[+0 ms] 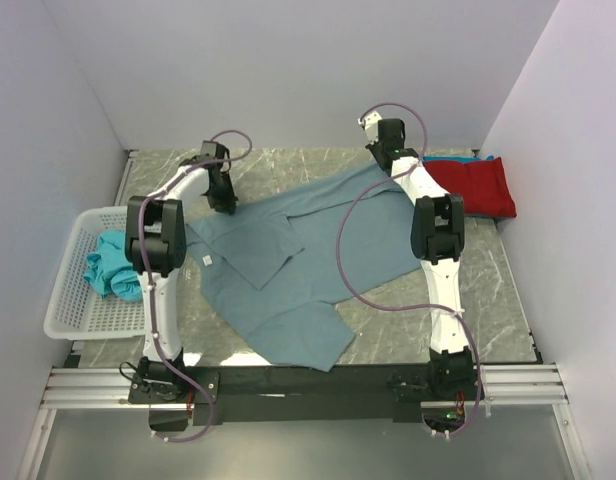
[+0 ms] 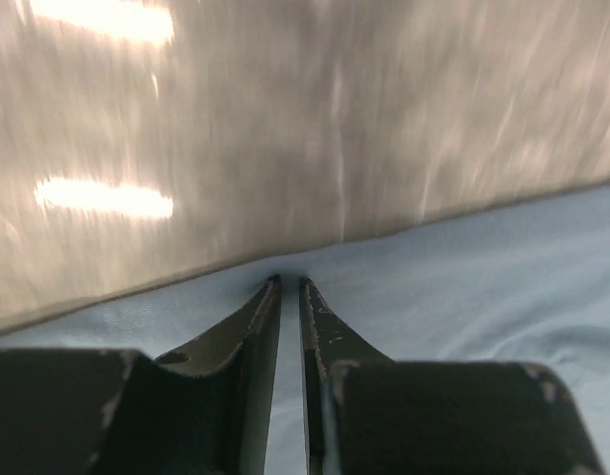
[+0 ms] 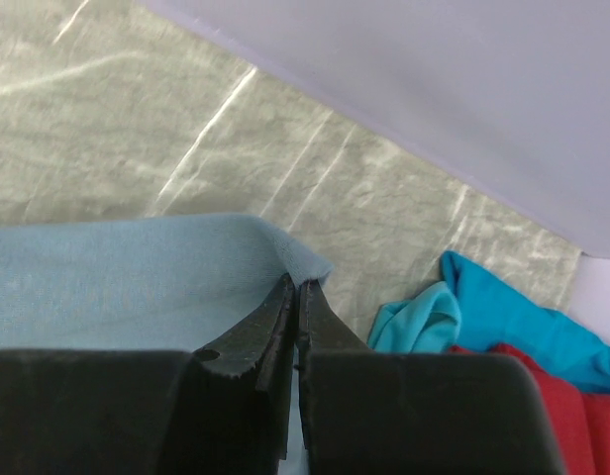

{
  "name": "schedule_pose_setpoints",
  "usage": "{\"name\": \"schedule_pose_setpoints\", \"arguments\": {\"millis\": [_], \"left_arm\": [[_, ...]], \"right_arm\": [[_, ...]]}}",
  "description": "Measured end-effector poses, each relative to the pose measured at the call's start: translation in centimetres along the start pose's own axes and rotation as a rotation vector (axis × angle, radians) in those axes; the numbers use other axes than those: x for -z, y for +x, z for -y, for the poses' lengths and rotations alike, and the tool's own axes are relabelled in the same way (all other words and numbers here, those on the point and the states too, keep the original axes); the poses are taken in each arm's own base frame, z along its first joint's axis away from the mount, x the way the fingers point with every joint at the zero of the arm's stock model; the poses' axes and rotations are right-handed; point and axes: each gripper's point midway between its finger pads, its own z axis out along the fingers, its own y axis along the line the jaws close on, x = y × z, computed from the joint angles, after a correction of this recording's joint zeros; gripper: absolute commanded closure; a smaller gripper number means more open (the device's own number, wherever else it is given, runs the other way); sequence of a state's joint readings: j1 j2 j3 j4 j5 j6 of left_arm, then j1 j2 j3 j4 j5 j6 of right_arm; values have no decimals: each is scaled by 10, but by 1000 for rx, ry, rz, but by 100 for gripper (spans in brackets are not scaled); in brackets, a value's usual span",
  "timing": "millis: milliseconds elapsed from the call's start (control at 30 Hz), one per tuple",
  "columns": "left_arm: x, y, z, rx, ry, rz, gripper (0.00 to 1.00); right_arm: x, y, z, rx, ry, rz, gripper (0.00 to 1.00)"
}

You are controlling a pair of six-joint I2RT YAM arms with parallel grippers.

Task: Fold and stack the t-shirts
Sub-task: Fold the tshirt

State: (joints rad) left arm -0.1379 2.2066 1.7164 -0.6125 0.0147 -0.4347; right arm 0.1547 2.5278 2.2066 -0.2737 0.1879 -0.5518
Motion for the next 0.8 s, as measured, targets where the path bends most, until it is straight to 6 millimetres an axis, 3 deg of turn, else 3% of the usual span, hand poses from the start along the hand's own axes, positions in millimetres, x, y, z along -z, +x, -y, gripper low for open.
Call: {"name": "schedule_pose_setpoints", "arguments": {"millis": [200, 300, 333, 500, 533, 567, 667, 700, 800], "left_arm": [[-20, -48, 7, 25, 35, 36, 77], [-26, -64, 14, 26, 68, 55, 73], [-26, -67, 15, 23, 78, 59, 71], [-12, -75, 20, -36, 118, 106, 47], [0, -78, 21, -56, 127, 137, 44], [11, -80, 21, -72, 129, 161, 33], [93, -96, 25, -143, 162, 336, 1], [120, -101, 27, -155, 182, 403, 1], [244, -109, 38, -182, 305, 699, 1]], "right_arm": [[-1, -10, 12, -14, 57, 31, 93], [-6, -20, 22, -31, 103, 58, 67], [-8, -24, 26, -38, 126, 68, 53], [-3, -28, 39, -66, 163, 79, 41], [2, -28, 39, -77, 149, 80, 40], [10, -24, 37, -85, 116, 75, 40], [44, -20, 30, -107, -19, 79, 38], [62, -20, 28, -107, -83, 88, 38], [135, -26, 15, -64, -325, 182, 38]]}}
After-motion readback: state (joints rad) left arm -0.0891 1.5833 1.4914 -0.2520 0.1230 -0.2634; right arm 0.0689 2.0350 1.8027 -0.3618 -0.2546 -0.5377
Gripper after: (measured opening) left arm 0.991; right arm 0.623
